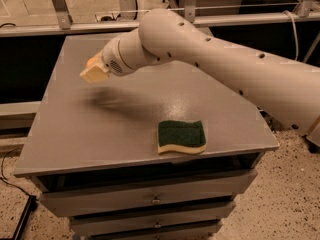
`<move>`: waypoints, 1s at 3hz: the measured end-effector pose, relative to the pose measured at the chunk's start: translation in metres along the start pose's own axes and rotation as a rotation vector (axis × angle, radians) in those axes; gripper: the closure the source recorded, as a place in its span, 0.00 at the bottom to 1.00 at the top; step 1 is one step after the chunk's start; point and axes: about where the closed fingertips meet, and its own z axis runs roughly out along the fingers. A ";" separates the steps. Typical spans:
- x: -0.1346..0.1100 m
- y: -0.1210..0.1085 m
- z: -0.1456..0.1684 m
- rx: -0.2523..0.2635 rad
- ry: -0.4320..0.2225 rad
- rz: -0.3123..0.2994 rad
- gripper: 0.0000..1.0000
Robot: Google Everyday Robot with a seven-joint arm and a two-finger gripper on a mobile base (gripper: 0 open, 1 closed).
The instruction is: Move orange near apple
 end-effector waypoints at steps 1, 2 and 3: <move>0.021 -0.024 -0.020 0.066 0.025 0.023 1.00; 0.048 -0.058 -0.053 0.164 0.057 0.045 1.00; 0.075 -0.107 -0.086 0.273 0.074 0.056 1.00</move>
Offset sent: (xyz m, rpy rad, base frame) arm 0.0589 -0.1874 -0.0041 -0.0923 -0.0725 -0.3518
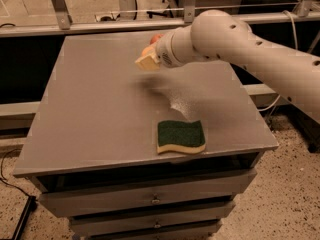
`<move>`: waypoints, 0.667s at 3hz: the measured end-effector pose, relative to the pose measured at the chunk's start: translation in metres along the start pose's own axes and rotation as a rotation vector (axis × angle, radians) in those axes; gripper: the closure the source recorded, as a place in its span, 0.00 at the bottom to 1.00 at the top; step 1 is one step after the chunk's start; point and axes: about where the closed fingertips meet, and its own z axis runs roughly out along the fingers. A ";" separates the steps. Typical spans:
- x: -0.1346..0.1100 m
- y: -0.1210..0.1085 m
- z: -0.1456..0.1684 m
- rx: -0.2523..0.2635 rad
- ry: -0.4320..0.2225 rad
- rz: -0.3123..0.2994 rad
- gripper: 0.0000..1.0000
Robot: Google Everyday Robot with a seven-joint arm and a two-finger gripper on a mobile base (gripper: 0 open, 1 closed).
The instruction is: Move orange near apple
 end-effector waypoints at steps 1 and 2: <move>0.016 -0.049 -0.003 0.076 -0.003 0.007 1.00; 0.032 -0.086 -0.003 0.132 -0.001 0.030 1.00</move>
Offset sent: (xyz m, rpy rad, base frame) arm 0.0916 -0.1121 -0.0077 0.0074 -0.0737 -0.2052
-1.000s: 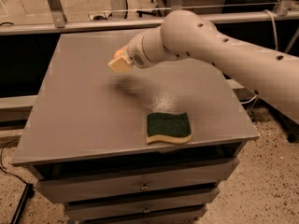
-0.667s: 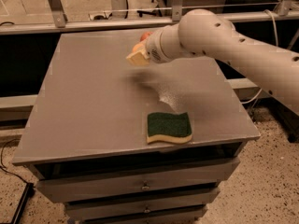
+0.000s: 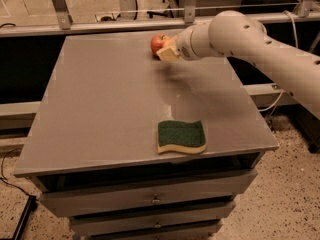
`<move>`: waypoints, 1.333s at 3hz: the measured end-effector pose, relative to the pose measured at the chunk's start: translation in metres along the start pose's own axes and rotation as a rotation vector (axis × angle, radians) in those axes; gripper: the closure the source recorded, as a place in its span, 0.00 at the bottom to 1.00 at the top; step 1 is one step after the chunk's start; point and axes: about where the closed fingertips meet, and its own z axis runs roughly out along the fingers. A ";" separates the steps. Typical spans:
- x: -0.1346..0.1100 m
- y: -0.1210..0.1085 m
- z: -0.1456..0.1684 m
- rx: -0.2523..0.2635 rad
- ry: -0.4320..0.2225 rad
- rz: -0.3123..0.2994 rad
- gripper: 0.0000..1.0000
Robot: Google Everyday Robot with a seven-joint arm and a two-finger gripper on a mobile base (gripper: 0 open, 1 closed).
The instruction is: Move orange near apple
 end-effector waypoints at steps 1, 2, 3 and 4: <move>0.016 -0.023 0.002 0.035 0.012 0.026 1.00; 0.024 -0.036 0.004 0.042 0.016 0.044 0.82; 0.028 -0.042 0.009 0.037 0.017 0.058 0.59; 0.032 -0.042 0.020 0.021 0.015 0.073 0.37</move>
Offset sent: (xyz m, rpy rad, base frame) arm 0.0325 -0.0545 -0.0137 0.0249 0.0160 -0.0863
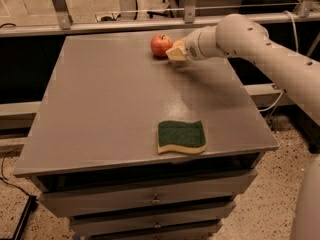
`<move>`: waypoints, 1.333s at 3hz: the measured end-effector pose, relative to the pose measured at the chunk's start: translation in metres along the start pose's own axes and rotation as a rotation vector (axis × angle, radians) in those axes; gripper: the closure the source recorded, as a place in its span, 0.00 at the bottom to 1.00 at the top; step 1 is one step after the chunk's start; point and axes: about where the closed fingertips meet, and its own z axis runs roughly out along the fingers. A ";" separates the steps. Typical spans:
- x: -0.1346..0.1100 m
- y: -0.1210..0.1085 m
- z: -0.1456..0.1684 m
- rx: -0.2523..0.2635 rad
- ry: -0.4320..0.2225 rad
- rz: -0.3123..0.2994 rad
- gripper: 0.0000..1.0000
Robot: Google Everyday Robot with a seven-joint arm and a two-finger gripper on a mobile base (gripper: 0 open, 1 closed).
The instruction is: Move orange near apple
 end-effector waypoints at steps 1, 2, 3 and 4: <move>0.001 0.001 0.011 -0.018 -0.002 0.009 0.14; 0.001 0.002 0.018 -0.033 -0.002 0.014 0.00; -0.001 0.002 0.013 -0.039 -0.005 0.015 0.00; -0.006 0.001 -0.009 -0.065 -0.037 0.019 0.00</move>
Offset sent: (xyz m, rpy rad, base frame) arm 0.0157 0.0090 -0.0091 0.0273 0.0267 0.0258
